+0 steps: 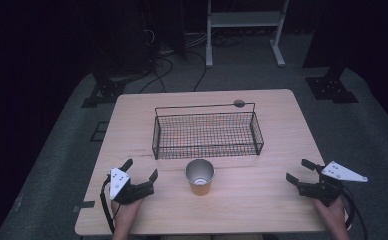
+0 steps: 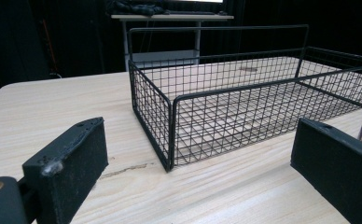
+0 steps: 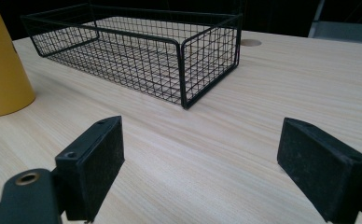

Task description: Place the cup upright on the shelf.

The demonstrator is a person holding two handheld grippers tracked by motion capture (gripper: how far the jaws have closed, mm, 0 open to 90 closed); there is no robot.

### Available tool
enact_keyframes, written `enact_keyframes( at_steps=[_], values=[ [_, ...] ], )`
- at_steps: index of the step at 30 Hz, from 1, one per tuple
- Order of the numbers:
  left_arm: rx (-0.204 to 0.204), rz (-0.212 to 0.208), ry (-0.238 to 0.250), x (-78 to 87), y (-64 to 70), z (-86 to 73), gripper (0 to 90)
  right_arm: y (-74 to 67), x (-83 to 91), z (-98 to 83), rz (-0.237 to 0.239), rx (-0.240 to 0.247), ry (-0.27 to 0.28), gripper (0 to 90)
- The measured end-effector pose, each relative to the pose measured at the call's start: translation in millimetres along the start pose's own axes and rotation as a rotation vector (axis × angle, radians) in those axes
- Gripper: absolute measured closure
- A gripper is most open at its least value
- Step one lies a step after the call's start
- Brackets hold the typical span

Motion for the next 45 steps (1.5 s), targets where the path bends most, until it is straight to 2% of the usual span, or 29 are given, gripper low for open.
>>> enact_keyframes(
  at_steps=[7, 14, 17, 19, 27, 28, 32, 45],
  values=[
    [-0.002, -0.009, 0.002, 1.0, 1.6, 1.1, 2.9, 0.0, 0.2, 0.0, 0.001, -0.001, 0.0, 13.7],
    [-0.009, -0.043, 0.012, 2.2, 7.1, 2.6, 2.9, -0.2, -0.5, -0.4, -0.001, 0.003, -0.004, 13.7],
    [-0.001, -0.071, 0.014, 2.1, 11.7, 3.0, 2.8, -0.1, -0.8, -0.6, -0.005, 0.004, -0.008, 13.7],
    [-0.001, -0.075, 0.016, 2.0, 12.7, 3.0, 2.8, 0.0, -0.9, -0.7, -0.005, 0.003, -0.008, 13.7],
    [-0.022, -0.151, 0.023, -0.4, 28.4, 5.5, 1.8, -0.1, -0.8, -0.6, -0.003, 0.002, -0.007, 13.7],
    [-0.022, -0.151, 0.023, -0.4, 28.4, 5.5, 1.3, -0.1, -0.8, -0.6, -0.003, 0.002, -0.007, 13.7],
    [-0.029, -0.198, 0.028, -1.7, 38.3, 6.1, 0.6, -0.2, -0.8, -0.6, -0.002, 0.003, -0.007, 13.7],
    [-0.054, -0.287, 0.032, -3.1, 57.4, 6.1, 0.6, -0.1, -0.8, -0.6, -0.003, 0.002, -0.006, 13.7]
  ],
)
Point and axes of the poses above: each handheld gripper's, and its own axes: x roughly backward along the jaws, z roughly out of its top, y roughly to its right, the point moved 5 cm from there along -x, roughly forward along the jaws, and after that the axes turned 12 degrees about y, right-handed, at the moved point
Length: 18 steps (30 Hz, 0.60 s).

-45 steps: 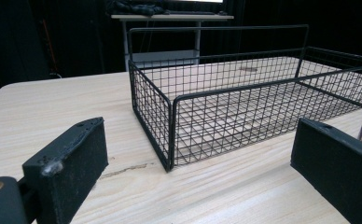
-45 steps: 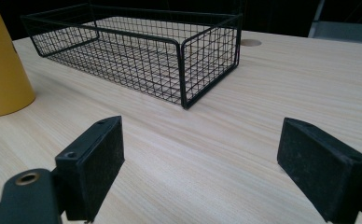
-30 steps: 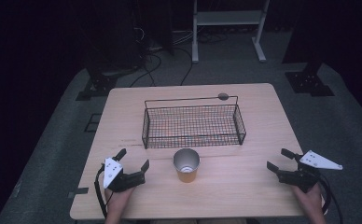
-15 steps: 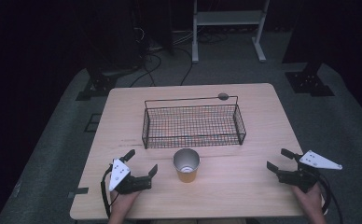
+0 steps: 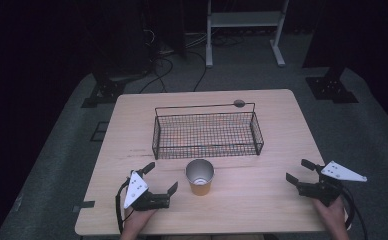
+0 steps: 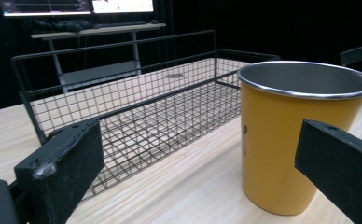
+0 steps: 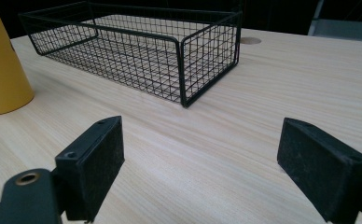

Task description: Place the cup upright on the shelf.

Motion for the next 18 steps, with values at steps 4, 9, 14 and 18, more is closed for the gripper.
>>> enact_keyframes(
  at_steps=[4, 9, 14, 18],
  values=[
    [-0.001, -0.024, 0.004, -0.6, 3.4, 0.6, 0.6, 0.0, 0.0, 0.0, 0.0, 0.0, 0.0, 13.7],
    [0.008, -0.058, 0.013, -0.9, 7.0, 1.5, 0.6, 0.0, -0.1, -0.1, 0.0, 0.002, -0.001, 13.7],
    [0.007, -0.093, 0.014, -1.6, 11.2, 2.0, 0.6, 0.1, -0.1, -0.1, -0.001, 0.001, -0.001, 13.7],
    [0.004, -0.121, 0.009, -3.6, 17.3, 1.6, 0.6, 0.1, -0.1, 0.0, -0.002, -0.001, -0.001, 13.7]
  ],
)
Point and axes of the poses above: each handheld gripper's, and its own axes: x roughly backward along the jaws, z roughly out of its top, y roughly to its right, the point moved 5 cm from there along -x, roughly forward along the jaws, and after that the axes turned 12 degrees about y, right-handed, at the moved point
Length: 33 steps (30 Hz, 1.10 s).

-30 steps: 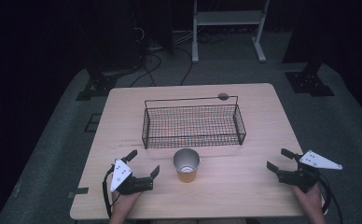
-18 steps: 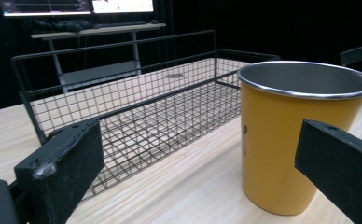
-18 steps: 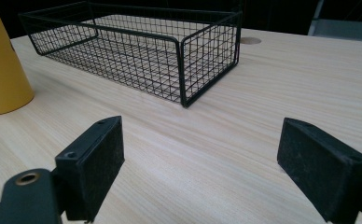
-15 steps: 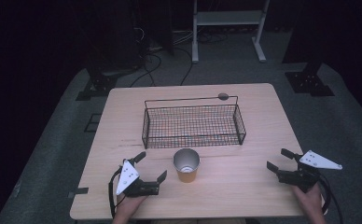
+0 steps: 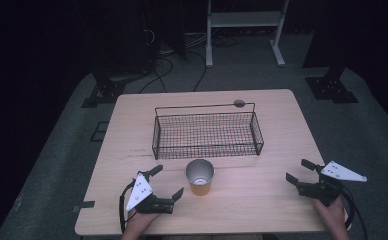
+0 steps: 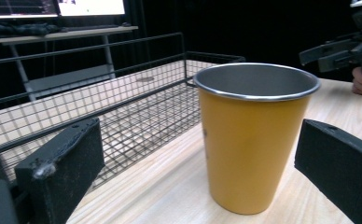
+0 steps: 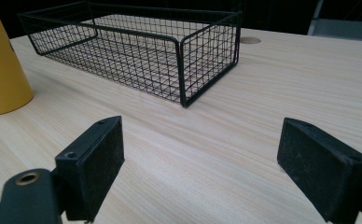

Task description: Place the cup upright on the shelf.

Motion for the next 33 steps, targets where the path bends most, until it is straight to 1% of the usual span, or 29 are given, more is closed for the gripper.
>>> enact_keyframes(
  at_steps=[2, 5, 10, 11, 12, 14, 16, 17, 18, 22, 23, 26, 29, 33],
  values=[
    [-0.009, -0.012, -0.007, -1.9, 2.6, -0.3, 0.6, 0.1, 0.0, 0.0, 0.0, 0.0, 0.0, 13.7],
    [-0.003, -0.024, -0.009, -4.6, 6.4, -0.6, 0.6, -0.3, -0.1, -0.2, 0.0, 0.002, -0.003, 13.7],
    [-0.009, -0.046, -0.02, -9.4, 11.9, -2.0, 0.6, -0.1, -0.1, -0.1, 0.0, -0.001, -0.002, 13.7],
    [-0.006, -0.051, -0.022, -10.9, 13.2, -2.6, 0.6, -0.4, -0.2, -0.2, 0.0, 0.001, -0.003, 13.7],
    [0.005, -0.059, -0.022, -13.4, 15.9, -3.1, 0.6, -0.6, -0.4, -0.3, -0.001, 0.002, -0.005, 13.7],
    [0.006, -0.061, -0.024, -15.1, 17.6, -3.6, 0.6, -0.6, -0.5, -0.3, -0.001, 0.001, -0.006, 13.7],
    [0.004, -0.068, -0.041, -20.5, 21.8, -6.1, 0.6, -0.3, -0.3, -0.2, -0.001, -0.001, -0.004, 13.6],
    [0.004, -0.068, -0.041, -20.5, 21.8, -6.1, 0.6, -0.3, -0.3, -0.2, -0.001, -0.001, -0.004, 13.6],
    [-0.002, -0.072, -0.053, -24.9, 23.7, -8.0, 0.6, -0.7, -0.4, -0.2, 0.001, 0.0, -0.005, 13.6],
    [0.023, -0.075, -0.064, -32.8, 25.6, -10.8, 0.6, -0.8, -0.4, -0.2, 0.001, 0.0, -0.004, 13.7],
    [0.023, -0.075, -0.064, -32.8, 25.6, -10.8, 0.6, -0.7, -0.3, -0.1, 0.002, -0.001, -0.004, 13.7],
    [0.008, -0.086, -0.086, -38.9, 27.7, -14.5, 0.6, -1.2, -0.4, -0.3, 0.004, 0.002, -0.005, 13.7],
    [0.03, -0.085, -0.089, -43.5, 28.5, -15.8, 0.6, -1.4, -0.7, -0.4, 0.004, 0.003, -0.007, 13.7],
    [0.029, -0.09, -0.095, -50.0, 30.9, -17.9, 0.6, -1.0, -0.6, -0.3, 0.003, 0.0, -0.006, 13.7]
  ],
)
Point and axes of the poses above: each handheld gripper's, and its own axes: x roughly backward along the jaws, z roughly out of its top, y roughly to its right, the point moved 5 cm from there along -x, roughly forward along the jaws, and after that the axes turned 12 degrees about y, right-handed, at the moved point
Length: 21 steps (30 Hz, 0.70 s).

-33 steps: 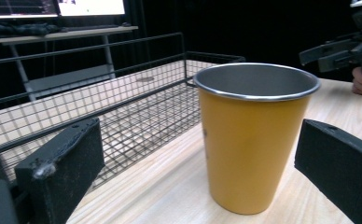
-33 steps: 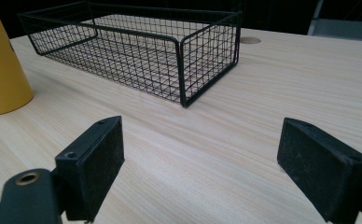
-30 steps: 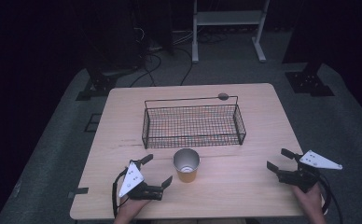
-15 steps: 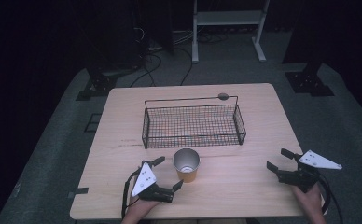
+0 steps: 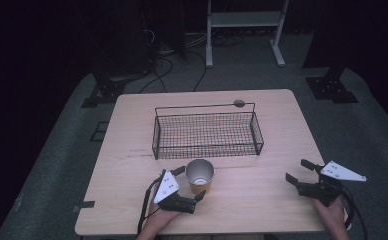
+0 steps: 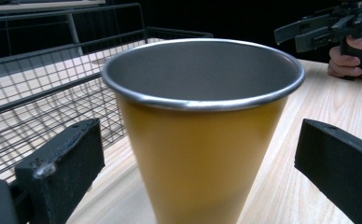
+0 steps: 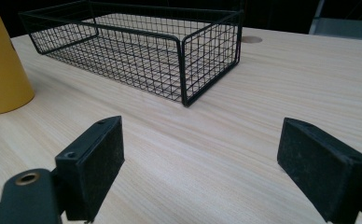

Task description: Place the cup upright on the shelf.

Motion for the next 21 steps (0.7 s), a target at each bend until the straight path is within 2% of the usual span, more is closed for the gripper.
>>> enact_keyframes(
  at_steps=[2, 6, 7, 10, 11, 12, 15, 18, 21],
  values=[
    [-0.009, 0.009, -0.019, -6.8, 2.1, -1.7, 0.6, -0.5, -0.2, -0.1, 0.001, 0.004, -0.002, 13.7],
    [-0.007, 0.018, -0.014, -12.3, 4.0, -1.3, 0.6, -0.1, -0.2, -0.1, 0.0, 0.001, -0.001, 13.7],
    [-0.019, 0.031, -0.016, -15.8, 4.4, -1.4, 0.6, 0.0, -0.1, 0.0, 0.001, -0.001, 0.0, 13.7],
    [-0.005, 0.044, -0.01, -18.7, 3.5, -1.4, 0.6, -0.5, 0.0, 0.0, 0.003, 0.001, 0.0, 13.7],
    [0.019, 0.052, -0.003, -20.4, 2.9, -0.5, 0.6, -0.8, -0.2, -0.1, 0.002, 0.003, -0.002, 13.7],
    [0.027, 0.056, 0.012, -21.2, 3.0, 1.1, 0.6, -0.6, -0.2, -0.1, 0.002, 0.002, -0.002, 13.7],
    [0.01, 0.06, 0.015, -23.9, 3.5, 3.4, 0.7, -0.2, 0.0, 0.1, 0.002, -0.001, 0.0, 13.7],
    [0.012, 0.063, 0.014, -25.2, 3.2, 3.0, 4.8, -0.8, -0.2, -0.1, 0.003, 0.004, -0.001, 13.7],
    [0.006, 0.066, 0.022, -24.4, 3.6, 4.0, 12.8, -0.2, 0.0, 0.0, 0.001, -0.001, 0.0, 13.7]
  ],
)
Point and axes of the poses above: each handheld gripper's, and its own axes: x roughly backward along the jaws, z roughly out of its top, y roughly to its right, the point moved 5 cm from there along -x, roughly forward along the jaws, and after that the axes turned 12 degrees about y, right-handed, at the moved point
